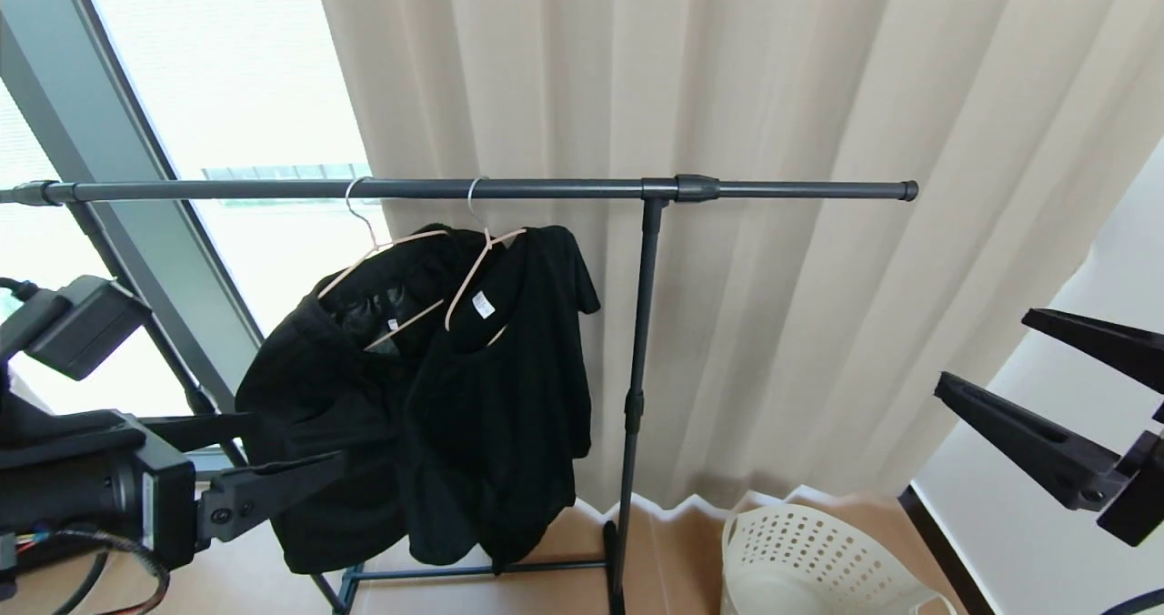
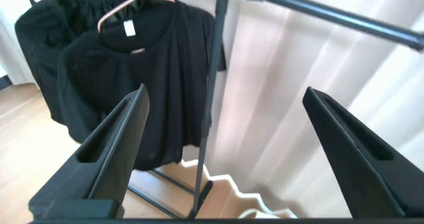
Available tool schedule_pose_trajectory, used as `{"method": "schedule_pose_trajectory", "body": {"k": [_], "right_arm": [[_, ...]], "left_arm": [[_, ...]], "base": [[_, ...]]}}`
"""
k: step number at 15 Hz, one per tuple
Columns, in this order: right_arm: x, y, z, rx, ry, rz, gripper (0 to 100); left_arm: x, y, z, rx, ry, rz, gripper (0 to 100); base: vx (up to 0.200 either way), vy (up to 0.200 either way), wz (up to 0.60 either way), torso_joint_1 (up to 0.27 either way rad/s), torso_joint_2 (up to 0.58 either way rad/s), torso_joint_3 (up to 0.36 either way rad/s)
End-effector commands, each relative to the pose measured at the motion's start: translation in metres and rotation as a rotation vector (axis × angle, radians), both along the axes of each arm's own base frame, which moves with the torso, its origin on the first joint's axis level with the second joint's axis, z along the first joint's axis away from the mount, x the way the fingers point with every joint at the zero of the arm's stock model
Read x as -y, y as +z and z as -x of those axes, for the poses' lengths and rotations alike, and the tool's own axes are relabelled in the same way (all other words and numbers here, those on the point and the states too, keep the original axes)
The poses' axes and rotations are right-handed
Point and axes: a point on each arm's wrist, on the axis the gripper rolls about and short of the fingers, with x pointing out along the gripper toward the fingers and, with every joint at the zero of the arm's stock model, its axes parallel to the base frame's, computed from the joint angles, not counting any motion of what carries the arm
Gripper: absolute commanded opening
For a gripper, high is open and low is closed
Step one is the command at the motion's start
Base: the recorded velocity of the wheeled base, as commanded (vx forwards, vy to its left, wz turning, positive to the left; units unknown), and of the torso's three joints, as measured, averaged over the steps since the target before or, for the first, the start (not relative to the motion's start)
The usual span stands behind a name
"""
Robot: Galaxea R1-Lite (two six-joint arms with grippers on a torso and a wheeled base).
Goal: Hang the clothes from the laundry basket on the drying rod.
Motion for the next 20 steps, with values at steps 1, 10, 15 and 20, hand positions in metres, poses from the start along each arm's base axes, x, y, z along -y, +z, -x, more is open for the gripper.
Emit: {"method": "schedule_pose_trajectory", "body": {"k": [1,10,15,20], "right_arm": [[0.017,-0.013,0.031,0.046,-0.058,-0.021,100],[0.049,-0.085,0.093,0.101,-0.063,-0.044,100],[0.06,-0.107,0.113,0.069,-0.079,-0.026,100],[0.065,-0.119,0.123,0.06,-0.092,-0.028,100]], "left_arm": [[-0.001,-0.001,0.033,0.071,-0.056,0.01,100],[-0.025,-0.051,0.105,0.188,0.063,-0.027,100],[-0.035,-0.084,0.14,0.246,0.081,-0.019,100],[-0.039,-0.105,0.151,0.251,0.08,-0.017,100]], "base": [[0.0,0.0,0.0,0.0,0.0,0.0],[0.0,0.0,0.0,0.0,0.0,0.0],[0.0,0.0,0.0,0.0,0.0,0.0],[0.0,0.0,0.0,0.0,0.0,0.0]]}}
